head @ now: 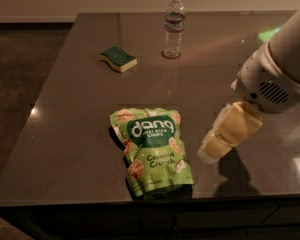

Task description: Move green rice chip bag near sponge

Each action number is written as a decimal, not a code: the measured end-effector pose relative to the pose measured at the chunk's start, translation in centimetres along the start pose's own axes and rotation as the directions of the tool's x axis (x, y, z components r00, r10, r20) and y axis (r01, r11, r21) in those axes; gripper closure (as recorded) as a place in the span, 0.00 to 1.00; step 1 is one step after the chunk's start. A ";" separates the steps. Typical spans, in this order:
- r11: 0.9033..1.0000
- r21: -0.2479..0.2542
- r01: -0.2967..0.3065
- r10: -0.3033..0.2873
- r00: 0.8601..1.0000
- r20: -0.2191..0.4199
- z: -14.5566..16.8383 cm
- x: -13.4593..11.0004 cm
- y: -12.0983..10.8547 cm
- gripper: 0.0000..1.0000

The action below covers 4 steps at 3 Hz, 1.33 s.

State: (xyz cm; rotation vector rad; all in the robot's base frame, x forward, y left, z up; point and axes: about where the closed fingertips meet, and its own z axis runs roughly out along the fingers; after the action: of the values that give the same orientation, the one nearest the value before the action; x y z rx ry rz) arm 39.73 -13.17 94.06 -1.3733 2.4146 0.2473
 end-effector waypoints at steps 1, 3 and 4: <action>1.000 0.020 -0.015 0.014 0.999 0.041 3.1 -1.5 1.4 0.00; 1.000 0.007 0.000 0.000 0.998 0.061 7.3 -4.3 3.8 0.00; 1.000 -0.007 0.003 -0.003 0.999 0.052 7.9 -5.1 5.3 0.00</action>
Offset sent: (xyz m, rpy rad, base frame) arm 0.0113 0.0840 -0.0684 0.0485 -0.0771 -0.0186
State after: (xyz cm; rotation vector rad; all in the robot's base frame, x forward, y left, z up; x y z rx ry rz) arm 39.24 -3.84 88.59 -1.3570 2.3713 0.2876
